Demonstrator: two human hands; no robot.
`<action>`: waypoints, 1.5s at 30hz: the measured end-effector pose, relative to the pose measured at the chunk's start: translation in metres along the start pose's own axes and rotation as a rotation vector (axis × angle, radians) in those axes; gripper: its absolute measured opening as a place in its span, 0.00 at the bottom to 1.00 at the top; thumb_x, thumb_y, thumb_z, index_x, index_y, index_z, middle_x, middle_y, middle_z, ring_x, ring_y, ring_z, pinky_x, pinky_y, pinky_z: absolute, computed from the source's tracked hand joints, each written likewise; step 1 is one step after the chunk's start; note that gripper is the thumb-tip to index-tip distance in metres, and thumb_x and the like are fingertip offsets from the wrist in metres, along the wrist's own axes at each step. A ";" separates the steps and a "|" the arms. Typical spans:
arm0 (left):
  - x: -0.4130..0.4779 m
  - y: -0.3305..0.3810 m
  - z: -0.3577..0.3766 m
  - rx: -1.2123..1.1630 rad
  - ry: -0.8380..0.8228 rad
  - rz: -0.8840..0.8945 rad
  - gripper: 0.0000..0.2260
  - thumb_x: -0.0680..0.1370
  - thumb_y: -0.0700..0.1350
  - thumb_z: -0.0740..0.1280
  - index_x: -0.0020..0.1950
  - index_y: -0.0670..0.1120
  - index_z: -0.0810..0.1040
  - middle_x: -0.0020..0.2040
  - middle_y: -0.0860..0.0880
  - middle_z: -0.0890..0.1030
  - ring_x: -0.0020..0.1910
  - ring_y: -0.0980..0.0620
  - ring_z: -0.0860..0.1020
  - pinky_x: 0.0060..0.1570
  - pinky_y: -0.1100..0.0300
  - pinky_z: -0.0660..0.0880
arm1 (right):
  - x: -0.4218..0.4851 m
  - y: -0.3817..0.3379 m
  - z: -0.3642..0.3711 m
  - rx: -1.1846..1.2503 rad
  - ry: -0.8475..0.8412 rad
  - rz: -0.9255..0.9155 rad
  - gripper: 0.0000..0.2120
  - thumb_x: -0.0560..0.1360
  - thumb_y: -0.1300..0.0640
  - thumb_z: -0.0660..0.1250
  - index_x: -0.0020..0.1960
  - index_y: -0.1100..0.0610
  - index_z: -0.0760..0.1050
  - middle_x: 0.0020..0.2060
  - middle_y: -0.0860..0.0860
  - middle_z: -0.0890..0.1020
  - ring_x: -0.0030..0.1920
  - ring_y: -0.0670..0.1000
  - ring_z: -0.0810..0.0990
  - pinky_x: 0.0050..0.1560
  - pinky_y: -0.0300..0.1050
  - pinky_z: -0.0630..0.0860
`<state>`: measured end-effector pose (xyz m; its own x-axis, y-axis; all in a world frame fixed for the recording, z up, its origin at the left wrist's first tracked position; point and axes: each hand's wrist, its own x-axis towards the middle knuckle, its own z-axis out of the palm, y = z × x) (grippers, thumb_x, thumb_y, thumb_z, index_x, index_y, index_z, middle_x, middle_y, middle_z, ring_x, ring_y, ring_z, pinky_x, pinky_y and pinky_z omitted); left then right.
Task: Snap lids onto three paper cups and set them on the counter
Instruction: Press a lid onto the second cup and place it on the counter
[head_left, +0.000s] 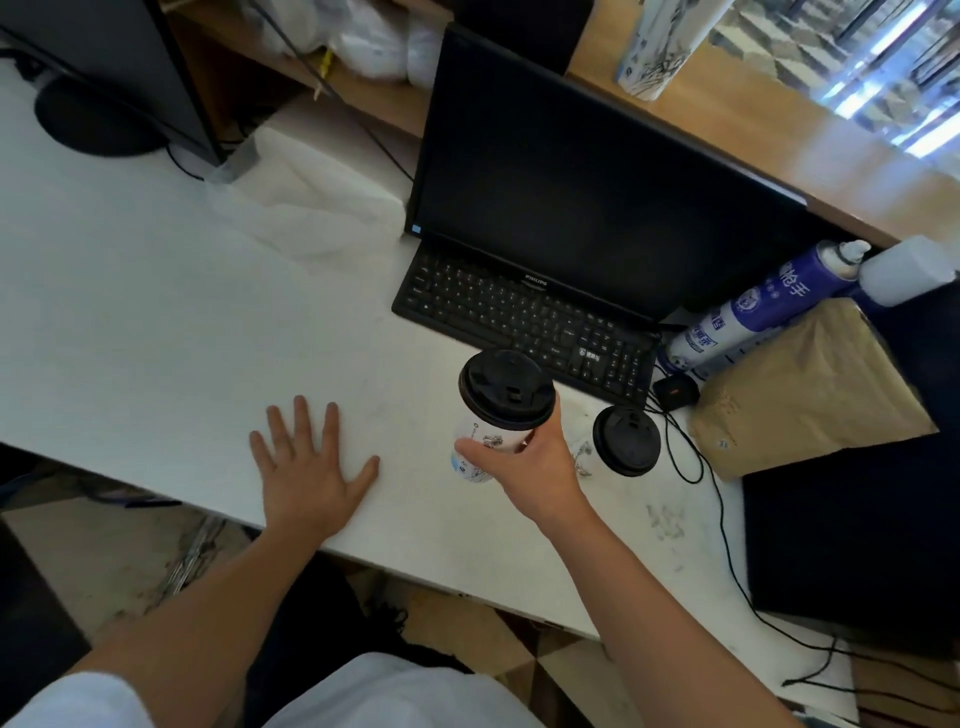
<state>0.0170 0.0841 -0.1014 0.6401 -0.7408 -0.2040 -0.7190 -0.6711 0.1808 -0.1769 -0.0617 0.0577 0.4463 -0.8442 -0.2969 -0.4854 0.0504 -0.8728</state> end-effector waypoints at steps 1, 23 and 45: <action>0.000 0.000 0.000 -0.006 0.002 0.000 0.43 0.76 0.74 0.45 0.83 0.49 0.52 0.82 0.38 0.51 0.80 0.32 0.43 0.74 0.37 0.33 | 0.001 -0.001 0.001 -0.002 -0.001 -0.002 0.41 0.65 0.60 0.85 0.62 0.33 0.64 0.58 0.37 0.80 0.56 0.35 0.81 0.52 0.31 0.78; 0.001 -0.003 0.006 -0.039 0.033 -0.007 0.41 0.76 0.73 0.43 0.83 0.50 0.50 0.83 0.40 0.48 0.80 0.34 0.42 0.75 0.37 0.36 | 0.025 -0.088 -0.028 -0.561 0.220 -0.526 0.36 0.66 0.68 0.77 0.72 0.55 0.73 0.63 0.50 0.78 0.63 0.50 0.72 0.66 0.50 0.69; 0.000 -0.002 0.003 -0.053 0.044 0.013 0.40 0.77 0.72 0.48 0.81 0.48 0.60 0.81 0.38 0.56 0.80 0.32 0.47 0.75 0.39 0.33 | 0.037 -0.126 0.003 -2.159 -0.083 -0.824 0.35 0.77 0.51 0.69 0.80 0.54 0.58 0.73 0.64 0.67 0.76 0.70 0.60 0.77 0.72 0.45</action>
<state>0.0172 0.0859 -0.1046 0.6429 -0.7493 -0.1589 -0.7128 -0.6612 0.2340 -0.0973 -0.0979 0.1557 0.8896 -0.3617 -0.2789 -0.0325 -0.6592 0.7513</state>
